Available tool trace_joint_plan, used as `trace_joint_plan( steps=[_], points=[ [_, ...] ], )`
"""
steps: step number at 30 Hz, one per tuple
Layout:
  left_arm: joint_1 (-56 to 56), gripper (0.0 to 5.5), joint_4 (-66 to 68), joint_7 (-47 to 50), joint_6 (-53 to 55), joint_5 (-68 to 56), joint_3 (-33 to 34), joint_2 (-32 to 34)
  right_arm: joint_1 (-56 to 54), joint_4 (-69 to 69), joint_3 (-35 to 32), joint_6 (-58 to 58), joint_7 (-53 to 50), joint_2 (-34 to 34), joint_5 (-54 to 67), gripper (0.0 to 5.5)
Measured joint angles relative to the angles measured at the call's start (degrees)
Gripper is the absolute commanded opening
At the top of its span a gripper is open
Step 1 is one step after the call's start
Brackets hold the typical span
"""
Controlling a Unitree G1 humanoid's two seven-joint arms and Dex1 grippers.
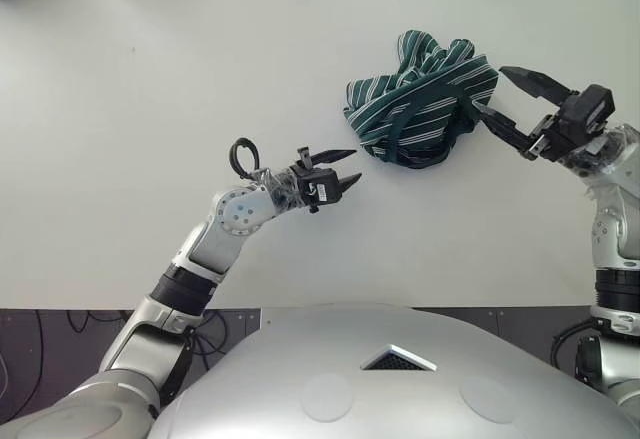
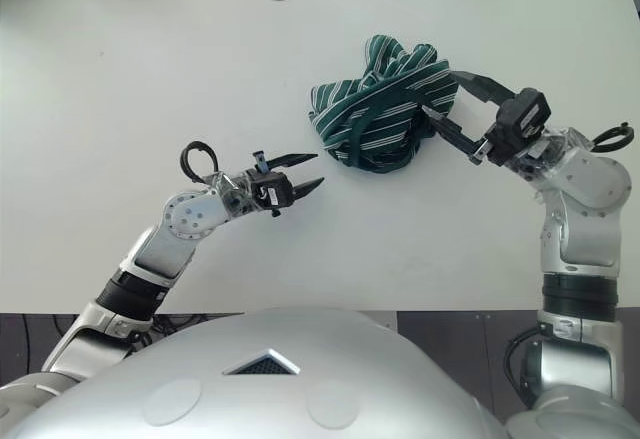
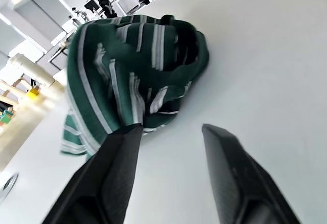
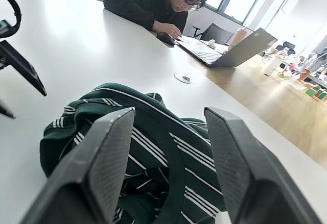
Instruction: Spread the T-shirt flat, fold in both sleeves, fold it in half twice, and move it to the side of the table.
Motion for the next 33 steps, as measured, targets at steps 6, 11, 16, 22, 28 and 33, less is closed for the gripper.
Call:
trace_joint_plan(
  steps=[6, 11, 16, 22, 28, 33],
  points=[
    [-4.51, 2.11, 8.13, 4.73, -6.45, 6.0, -4.13, -4.6, 0.03, 0.03, -0.03, -0.15, 0.74, 0.19, -0.1, 2.51],
    [-6.9, 2.11, 11.62, 7.66, -8.19, 7.87, -4.21, -6.02, 0.04, 0.03, -0.03, -0.14, 0.99, 0.25, -0.17, 2.51],
    [-8.2, 2.11, 13.12, 8.85, -9.16, 9.44, -4.46, -6.82, 0.06, 0.03, -0.02, -0.15, 1.0, 0.32, -0.23, 2.51],
    [-8.9, 1.68, 14.46, 10.35, -9.26, 9.56, -4.68, -7.35, 0.12, 0.03, 0.02, -0.14, 1.02, 0.35, -0.59, 2.51],
    [-9.77, 0.91, 14.69, 10.65, -9.31, 9.54, -4.73, -7.38, 0.13, 0.02, 0.02, -0.14, 1.03, 0.35, -0.59, 2.51],
    [-10.33, 0.31, 15.28, 11.3, -9.94, 9.52, -4.72, -7.57, 0.18, 0.0, 0.02, -0.14, 1.05, 0.35, -0.59, 2.51]
  ],
)
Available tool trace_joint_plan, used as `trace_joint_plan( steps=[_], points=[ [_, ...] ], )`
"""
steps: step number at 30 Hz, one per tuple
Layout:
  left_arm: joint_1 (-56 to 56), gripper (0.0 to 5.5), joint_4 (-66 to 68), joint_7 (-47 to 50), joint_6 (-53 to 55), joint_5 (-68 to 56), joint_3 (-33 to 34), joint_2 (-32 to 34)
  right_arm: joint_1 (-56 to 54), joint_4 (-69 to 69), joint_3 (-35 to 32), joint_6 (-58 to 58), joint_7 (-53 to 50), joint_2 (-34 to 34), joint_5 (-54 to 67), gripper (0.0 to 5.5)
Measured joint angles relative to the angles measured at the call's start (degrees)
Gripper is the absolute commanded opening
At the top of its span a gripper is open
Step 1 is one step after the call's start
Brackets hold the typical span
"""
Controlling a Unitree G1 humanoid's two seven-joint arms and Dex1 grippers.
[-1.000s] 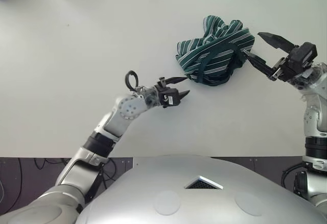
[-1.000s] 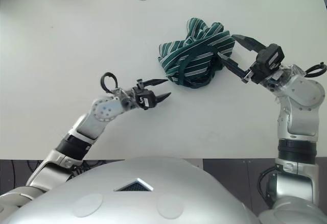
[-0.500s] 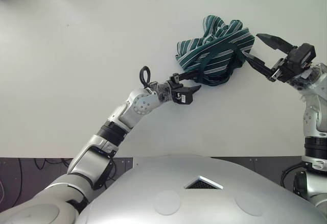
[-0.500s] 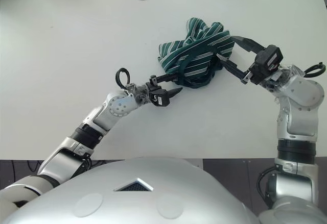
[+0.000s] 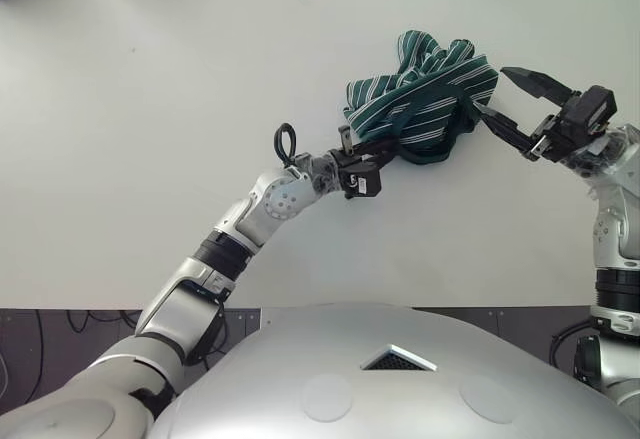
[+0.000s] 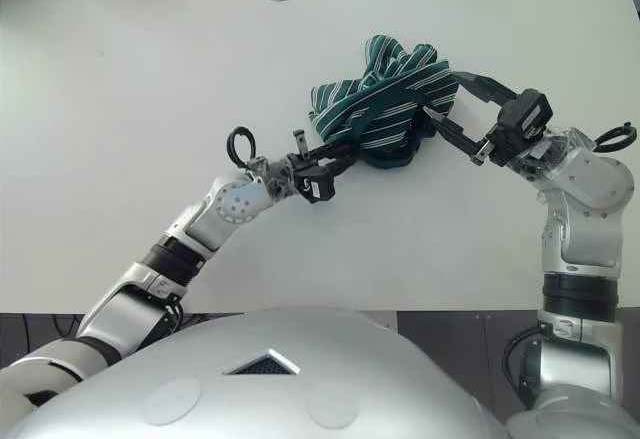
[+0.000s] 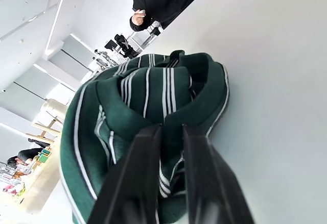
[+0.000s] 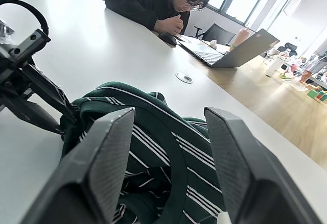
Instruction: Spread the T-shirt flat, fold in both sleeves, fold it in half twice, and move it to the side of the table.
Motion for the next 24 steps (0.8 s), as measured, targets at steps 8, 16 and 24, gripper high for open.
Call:
trace_joint_plan(
  steps=[8, 16, 24],
  points=[
    [0.0, 0.02, -0.25, 0.07, -0.82, -0.31, -0.08, 0.21, 0.0, -0.05, -0.01, 0.0, -0.01, 0.0, 0.02, 2.51],
    [7.69, 0.02, -11.67, -8.2, -4.58, -10.69, 0.41, 7.6, -0.1, -0.32, 0.02, 0.05, -0.53, 0.31, 0.1, 2.51],
    [13.06, 0.02, -38.32, -16.11, -2.45, -35.52, 16.11, 22.82, -1.74, 0.15, 1.28, 0.55, -3.27, 2.81, 0.91, 2.51]
  ],
)
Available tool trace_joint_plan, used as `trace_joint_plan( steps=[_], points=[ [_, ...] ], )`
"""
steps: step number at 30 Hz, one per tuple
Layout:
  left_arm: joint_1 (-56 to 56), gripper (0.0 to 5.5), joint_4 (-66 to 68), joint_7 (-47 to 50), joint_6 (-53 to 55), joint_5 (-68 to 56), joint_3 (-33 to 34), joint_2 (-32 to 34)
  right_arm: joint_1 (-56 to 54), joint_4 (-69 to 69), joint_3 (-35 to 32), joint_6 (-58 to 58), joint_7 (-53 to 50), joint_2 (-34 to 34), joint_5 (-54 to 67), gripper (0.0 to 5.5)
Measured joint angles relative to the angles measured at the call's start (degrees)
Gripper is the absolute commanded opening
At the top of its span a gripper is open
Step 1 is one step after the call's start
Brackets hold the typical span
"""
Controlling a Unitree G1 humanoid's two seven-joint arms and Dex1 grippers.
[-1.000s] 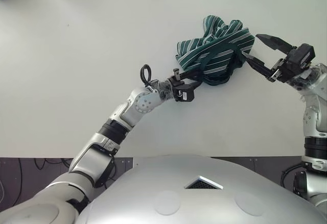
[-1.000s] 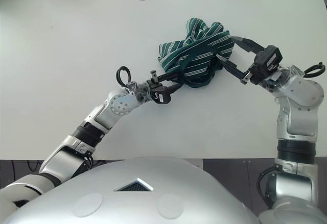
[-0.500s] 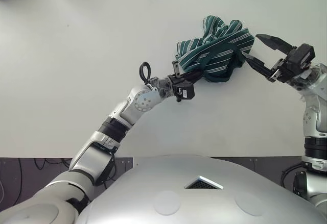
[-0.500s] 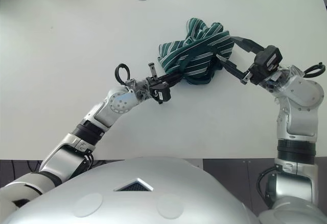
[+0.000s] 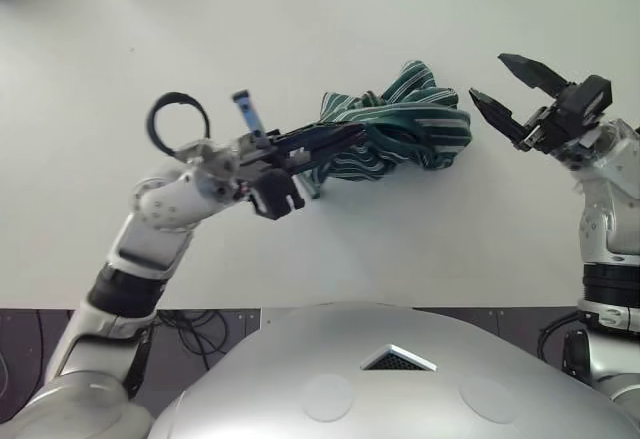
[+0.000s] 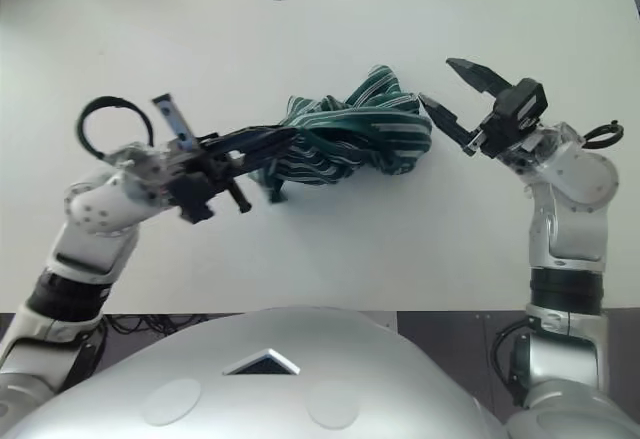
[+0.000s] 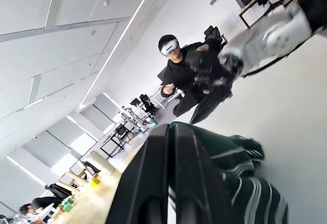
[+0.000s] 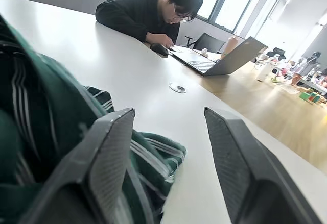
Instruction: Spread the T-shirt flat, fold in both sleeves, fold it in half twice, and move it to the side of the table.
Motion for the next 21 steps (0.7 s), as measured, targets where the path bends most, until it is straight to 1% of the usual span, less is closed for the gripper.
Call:
trace_joint_plan(
  steps=[3, 5, 9, 12, 16, 18, 20, 21],
  points=[
    [2.85, 0.02, -6.32, 0.32, 3.49, -7.48, 5.12, 1.15, 0.43, -0.13, 0.84, 0.07, 1.2, 2.38, 2.59, 2.51],
    [2.99, 0.02, -8.02, 1.83, 6.61, -9.67, 7.58, 0.65, 1.17, -0.91, 1.24, 0.21, 3.06, 2.46, 4.39, 2.51],
    [2.55, 0.02, -8.64, 3.38, 12.98, -9.48, 9.6, -0.25, 6.83, -7.6, 3.59, 1.46, 10.92, 2.12, 11.18, 2.51],
    [2.8, 0.02, -8.65, 3.42, 14.62, -8.65, 10.39, -0.39, 12.0, -11.4, 5.43, 2.97, 15.31, 1.95, 14.4, 2.51],
    [4.19, 0.02, -8.7, 2.83, 15.79, -8.21, 11.57, -0.42, 19.15, -17.48, 5.38, 5.18, 18.98, 1.73, 19.96, 2.51],
    [4.92, 0.02, -8.81, 2.32, 15.94, -8.19, 11.92, -0.44, 22.84, -19.42, 6.14, 2.78, 19.15, 1.93, 16.88, 2.51],
    [5.27, 0.02, -9.42, 2.03, 16.24, -8.25, 12.33, -0.44, 24.64, -19.3, 7.88, -0.95, 18.14, 2.16, 10.64, 2.51],
    [5.62, 0.02, -9.72, 1.89, 16.6, -8.34, 12.77, -0.44, 25.46, -18.88, 9.27, -4.44, 17.11, 2.29, 5.5, 2.51]
  ],
)
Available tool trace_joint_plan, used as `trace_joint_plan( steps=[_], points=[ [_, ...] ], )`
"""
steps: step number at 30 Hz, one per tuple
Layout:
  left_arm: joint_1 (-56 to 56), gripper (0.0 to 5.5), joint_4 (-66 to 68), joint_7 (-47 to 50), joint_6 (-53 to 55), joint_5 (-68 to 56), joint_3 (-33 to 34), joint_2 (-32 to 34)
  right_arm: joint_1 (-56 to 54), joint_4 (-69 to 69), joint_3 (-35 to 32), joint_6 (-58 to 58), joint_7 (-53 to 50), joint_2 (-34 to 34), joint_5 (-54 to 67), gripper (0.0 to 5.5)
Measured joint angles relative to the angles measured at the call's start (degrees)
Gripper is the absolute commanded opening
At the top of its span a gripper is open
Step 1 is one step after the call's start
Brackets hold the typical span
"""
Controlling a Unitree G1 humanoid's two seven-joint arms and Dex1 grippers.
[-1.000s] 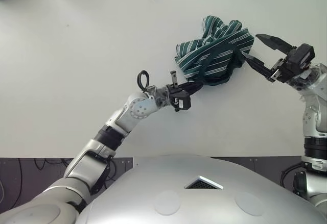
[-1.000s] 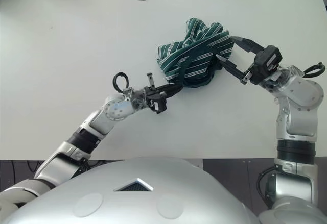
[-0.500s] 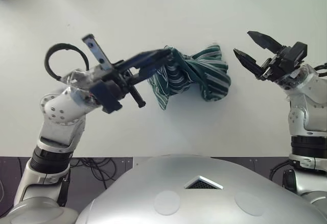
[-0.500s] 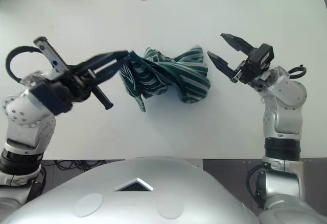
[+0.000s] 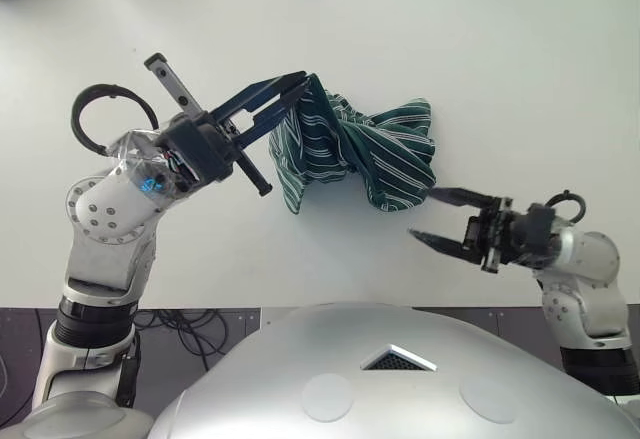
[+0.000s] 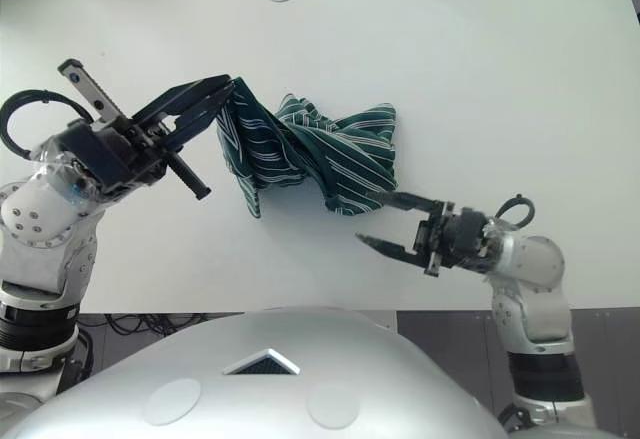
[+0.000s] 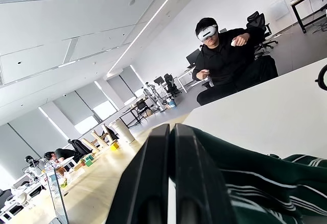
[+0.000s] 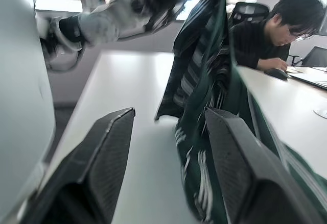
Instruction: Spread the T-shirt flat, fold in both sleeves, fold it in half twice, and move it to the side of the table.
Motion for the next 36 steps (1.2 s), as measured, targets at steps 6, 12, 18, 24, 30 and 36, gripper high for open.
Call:
trace_joint_plan(
  steps=[6, 12, 18, 24, 30, 36],
  points=[
    [0.83, 0.02, -0.92, -0.36, 1.44, -0.19, 1.62, -0.23, -1.72, 6.33, 2.19, -8.75, -5.77, 1.99, -10.9, 2.51],
    [0.96, 0.0, -2.19, -1.38, 2.3, -0.67, 1.2, -1.56, -4.88, 11.47, 3.95, -13.0, -10.74, 2.07, -15.94, 1.97],
    [1.0, 0.0, -2.29, -1.56, 3.01, -0.6, 1.0, -2.24, -6.94, 15.6, 5.17, -16.75, -15.17, 1.63, -22.21, 1.0],
    [0.97, 0.0, -2.3, -1.57, 3.16, -0.53, 1.0, -2.77, -7.68, 17.26, 5.32, -19.07, -17.11, 1.34, -23.87, 0.09],
    [0.26, 0.0, -1.21, -2.27, 2.52, 1.68, 1.52, -2.88, -11.45, 17.74, -0.1, -19.85, -23.42, 1.87, -20.2, 0.02],
    [-7.94, 0.0, 11.64, -5.18, -3.32, 8.11, 5.45, 1.53, -22.65, 16.97, -7.78, -12.96, -29.03, 1.86, -9.4, 0.02]
  ],
)
